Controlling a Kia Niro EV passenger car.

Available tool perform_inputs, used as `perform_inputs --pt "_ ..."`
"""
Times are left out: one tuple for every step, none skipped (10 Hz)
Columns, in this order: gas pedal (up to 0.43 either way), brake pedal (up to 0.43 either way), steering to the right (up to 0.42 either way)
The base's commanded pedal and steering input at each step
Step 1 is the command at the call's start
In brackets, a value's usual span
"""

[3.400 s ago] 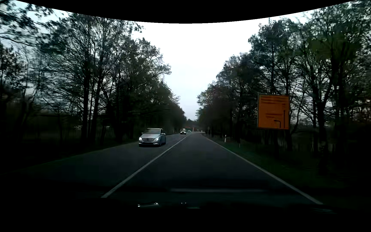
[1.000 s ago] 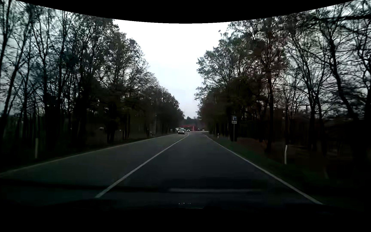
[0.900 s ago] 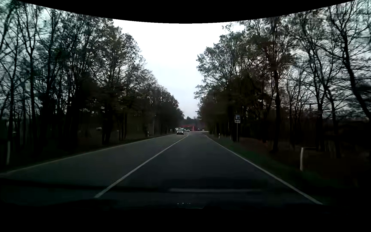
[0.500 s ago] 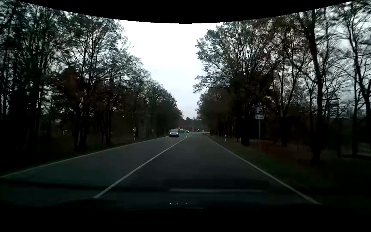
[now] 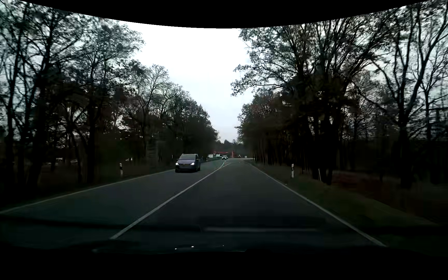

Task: Follow the waypoints while adhering to traffic rules and regulations

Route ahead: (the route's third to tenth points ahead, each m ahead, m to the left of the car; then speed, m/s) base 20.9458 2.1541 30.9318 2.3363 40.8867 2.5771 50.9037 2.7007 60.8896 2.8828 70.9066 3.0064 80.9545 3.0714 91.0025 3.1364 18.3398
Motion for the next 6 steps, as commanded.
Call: perform_inputs --pt "0.189 0.0 0.003" --pt "0.189 0.0 0.004" --pt "0.189 0.0 0.004" --pt "0.189 0.0 0.004" --pt "0.189 0.0 0.004" --pt "0.189 0.0 0.004"
